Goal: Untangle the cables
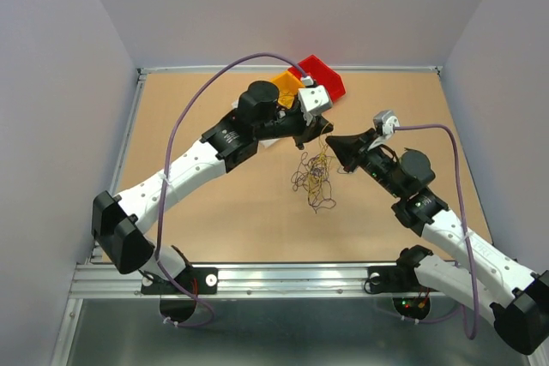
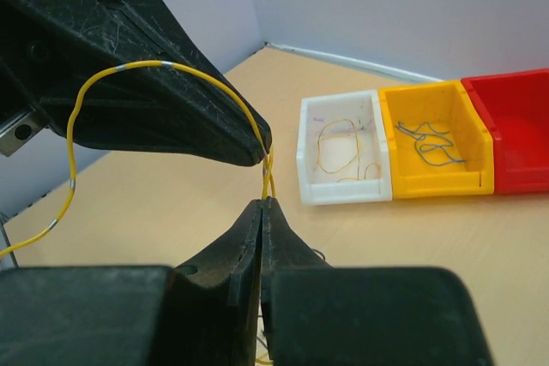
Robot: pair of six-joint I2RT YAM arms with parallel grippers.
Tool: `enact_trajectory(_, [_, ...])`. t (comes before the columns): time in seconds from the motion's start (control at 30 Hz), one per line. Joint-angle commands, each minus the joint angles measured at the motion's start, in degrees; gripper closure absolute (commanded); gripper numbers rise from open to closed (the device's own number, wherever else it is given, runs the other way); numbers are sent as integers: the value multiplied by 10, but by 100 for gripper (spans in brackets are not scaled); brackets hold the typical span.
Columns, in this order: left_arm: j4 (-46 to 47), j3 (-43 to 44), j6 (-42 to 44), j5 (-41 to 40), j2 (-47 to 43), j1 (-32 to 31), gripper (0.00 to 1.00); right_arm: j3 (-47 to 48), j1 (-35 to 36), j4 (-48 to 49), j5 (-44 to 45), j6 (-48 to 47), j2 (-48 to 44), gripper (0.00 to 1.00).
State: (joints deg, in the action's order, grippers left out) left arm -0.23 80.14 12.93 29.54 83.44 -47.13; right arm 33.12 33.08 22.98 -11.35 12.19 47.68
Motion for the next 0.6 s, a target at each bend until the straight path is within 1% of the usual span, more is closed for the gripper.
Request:
enact_trajectory(0.0, [52, -9, -12, 15, -43, 0, 100, -6, 6, 62, 4, -4, 2, 94])
enact_trajectory(0.13, [56, -17, -13, 17, -43, 0, 100, -3, 5, 61, 5, -6, 13, 93])
enact_trajectory(0.57, [55, -17, -18, 33, -42, 0, 100, 14, 6, 66, -9, -10, 41, 80])
